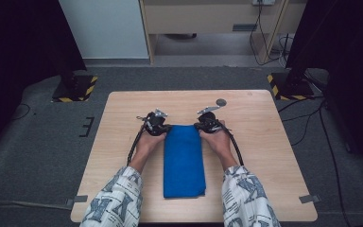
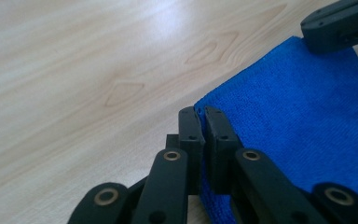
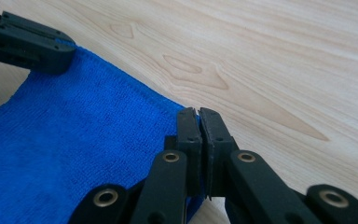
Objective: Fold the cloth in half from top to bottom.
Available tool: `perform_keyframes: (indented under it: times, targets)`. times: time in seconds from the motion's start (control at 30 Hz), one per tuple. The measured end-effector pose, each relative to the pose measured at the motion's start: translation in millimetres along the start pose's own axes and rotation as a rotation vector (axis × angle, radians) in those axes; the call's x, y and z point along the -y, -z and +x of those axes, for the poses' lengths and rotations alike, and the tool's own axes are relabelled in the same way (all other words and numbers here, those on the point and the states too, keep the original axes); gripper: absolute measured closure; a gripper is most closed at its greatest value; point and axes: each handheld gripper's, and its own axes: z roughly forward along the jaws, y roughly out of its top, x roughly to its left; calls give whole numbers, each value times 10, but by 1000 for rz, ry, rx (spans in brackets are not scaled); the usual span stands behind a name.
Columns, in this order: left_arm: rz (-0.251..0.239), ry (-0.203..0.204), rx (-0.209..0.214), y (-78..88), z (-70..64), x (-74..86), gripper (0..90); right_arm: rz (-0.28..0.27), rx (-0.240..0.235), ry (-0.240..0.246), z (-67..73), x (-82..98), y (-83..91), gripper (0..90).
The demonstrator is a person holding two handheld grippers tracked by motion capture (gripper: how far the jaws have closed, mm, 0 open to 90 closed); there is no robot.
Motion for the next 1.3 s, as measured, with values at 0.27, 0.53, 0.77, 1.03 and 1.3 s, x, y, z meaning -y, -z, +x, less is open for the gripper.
perform_keyframes:
  times: [0.27,0.53,0.77,1.03,1.3]
  targets:
    - [-47,-30,0,221,-91,-143,867,-46,-10,-1,31,-32,243,879]
    - [-81,-51,-6,320,-145,-303,867,-82,-8,8,-21,-146,418,879]
    - [-111,-62,-6,361,-163,-376,866,-95,3,19,-64,-237,504,879]
    - [-116,-66,-20,429,-127,-419,866,-111,1,24,-55,-304,513,879]
    - [-142,-57,-21,487,-69,-442,866,-125,12,39,-16,-410,546,879]
